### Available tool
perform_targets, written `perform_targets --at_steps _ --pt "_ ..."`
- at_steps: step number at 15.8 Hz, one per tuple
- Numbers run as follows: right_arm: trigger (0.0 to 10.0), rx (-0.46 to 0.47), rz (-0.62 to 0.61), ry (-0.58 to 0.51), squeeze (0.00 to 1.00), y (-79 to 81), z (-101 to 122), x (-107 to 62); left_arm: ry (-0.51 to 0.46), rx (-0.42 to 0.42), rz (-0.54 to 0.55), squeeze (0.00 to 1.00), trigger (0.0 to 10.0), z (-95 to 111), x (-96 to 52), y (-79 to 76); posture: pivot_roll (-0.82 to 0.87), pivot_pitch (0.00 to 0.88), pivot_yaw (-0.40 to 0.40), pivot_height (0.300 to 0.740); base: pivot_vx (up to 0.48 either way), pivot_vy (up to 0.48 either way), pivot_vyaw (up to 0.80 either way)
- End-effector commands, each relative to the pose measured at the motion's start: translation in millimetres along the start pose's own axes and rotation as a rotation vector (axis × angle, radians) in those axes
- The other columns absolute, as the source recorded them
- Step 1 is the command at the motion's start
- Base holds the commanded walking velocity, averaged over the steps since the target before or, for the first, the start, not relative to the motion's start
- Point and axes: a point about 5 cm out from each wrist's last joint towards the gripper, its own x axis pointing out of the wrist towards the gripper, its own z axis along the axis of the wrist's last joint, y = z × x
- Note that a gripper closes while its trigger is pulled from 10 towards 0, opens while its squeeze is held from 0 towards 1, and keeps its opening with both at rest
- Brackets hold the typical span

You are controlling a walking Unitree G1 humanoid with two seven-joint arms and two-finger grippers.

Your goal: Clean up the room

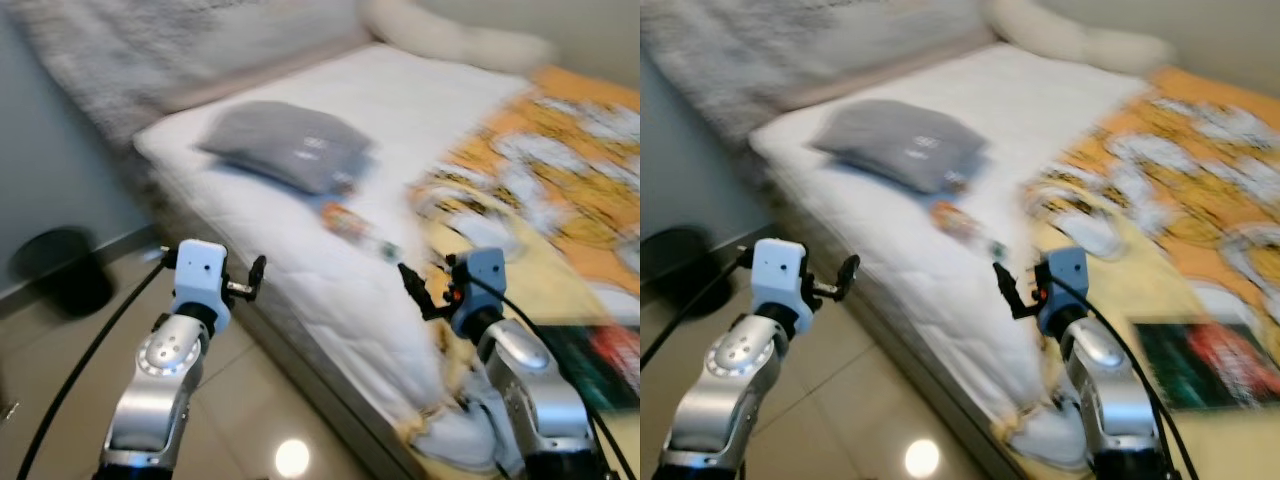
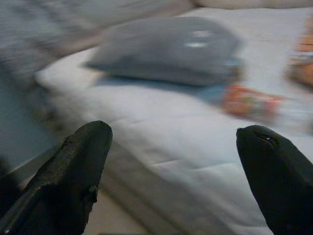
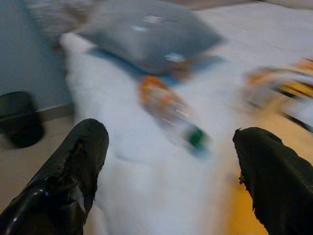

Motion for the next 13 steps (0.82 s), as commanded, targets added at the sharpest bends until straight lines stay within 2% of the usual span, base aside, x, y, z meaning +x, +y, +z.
perform_targets --at_steps 1,3,5,13 --pt "10.0 -0.005 0.05 -0.014 0.0 12.3 2 3.8 0.004 0.019 0.034 0.0 10.0 -1 -3.3 10.4 -0.02 0.0 0.045 0.74 0.33 0.0 0.8" --pt "10.0 -0.011 0.038 -0.015 0.0 11.8 2 3.9 0.007 0.024 0.033 0.0 10.0 -2 -4.1 10.9 -0.02 0.0 0.047 0.74 0.334 0.0 0.8" --pt "10.0 0.017 -0.023 -0.021 0.0 6.8 2 4.9 0.012 0.032 0.026 0.0 10.0 -3 -4.7 9.6 -0.03 0.0 0.05 0.74 0.332 0.0 0.0" --pt "10.0 -0.03 -0.122 0.004 0.0 -6.8 0 7.6 0.018 0.057 0.01 0.0 10.0 -2 -3.5 10.9 -0.02 0.0 0.055 0.74 0.333 0.0 0.0"
